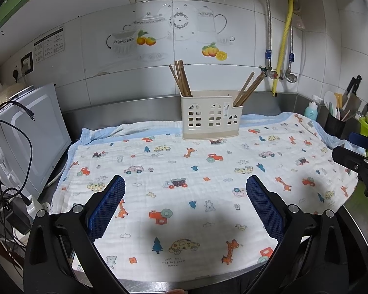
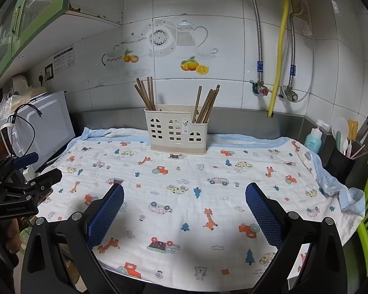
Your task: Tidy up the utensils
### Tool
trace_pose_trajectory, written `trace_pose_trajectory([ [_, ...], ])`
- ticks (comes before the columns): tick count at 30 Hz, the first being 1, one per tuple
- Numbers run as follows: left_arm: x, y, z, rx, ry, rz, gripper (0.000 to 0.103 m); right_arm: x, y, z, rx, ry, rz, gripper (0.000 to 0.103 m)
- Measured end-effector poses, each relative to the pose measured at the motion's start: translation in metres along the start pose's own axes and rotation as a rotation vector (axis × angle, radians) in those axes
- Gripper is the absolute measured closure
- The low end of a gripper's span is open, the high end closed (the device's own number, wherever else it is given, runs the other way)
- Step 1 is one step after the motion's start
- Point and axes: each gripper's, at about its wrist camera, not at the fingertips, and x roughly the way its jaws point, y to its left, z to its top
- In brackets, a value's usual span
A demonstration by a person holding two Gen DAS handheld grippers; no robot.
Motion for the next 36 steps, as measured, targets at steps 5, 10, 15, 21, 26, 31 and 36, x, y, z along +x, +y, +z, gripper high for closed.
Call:
trace_pose_trajectory([
  [5, 0.0003, -0.0006, 0.0002, 0.004, 0.002, -0.003, 0.005, 0.0006, 0.0004, 0.0001, 0.000, 0.000, 0.001, 0.007],
  [10, 0.0019, -0.0014, 0.0013, 0.008, 0.006, -0.005, 0.005, 0.0008, 0.0005, 0.0002, 0.000, 0.002, 0.001, 0.007],
  [15, 0.0020, -0.0015, 0.0012, 0.006, 0.007, -0.006, 0.005, 0.0024, 0.0006, -0.0006, -0.002, 0.007, 0.005, 0.007],
  [21, 0.0019, -0.0005, 0.0016, 0.004, 0.001, -0.009, 0.005, 0.0028, 0.0014, -0.0003, -0.006, 0.006, 0.010, 0.007],
  [26, 0.0019, -0.0002, 0.0018, 0.006, 0.002, -0.007, 0.005, 0.0038, 0.0019, -0.0011, -0.005, 0.009, 0.013, 0.007],
  [31, 0.0042, -0.0027, 0.0024, 0.014, 0.010, -0.004, 0.005, 0.0046, 0.0026, -0.0016, -0.007, 0.011, 0.012, 0.007],
  [36, 0.0081, -0.0022, 0.0017, 0.008, 0.021, -0.003, 0.005, 0.0072, 0.0021, -0.0018, -0.005, 0.016, 0.012, 0.007],
])
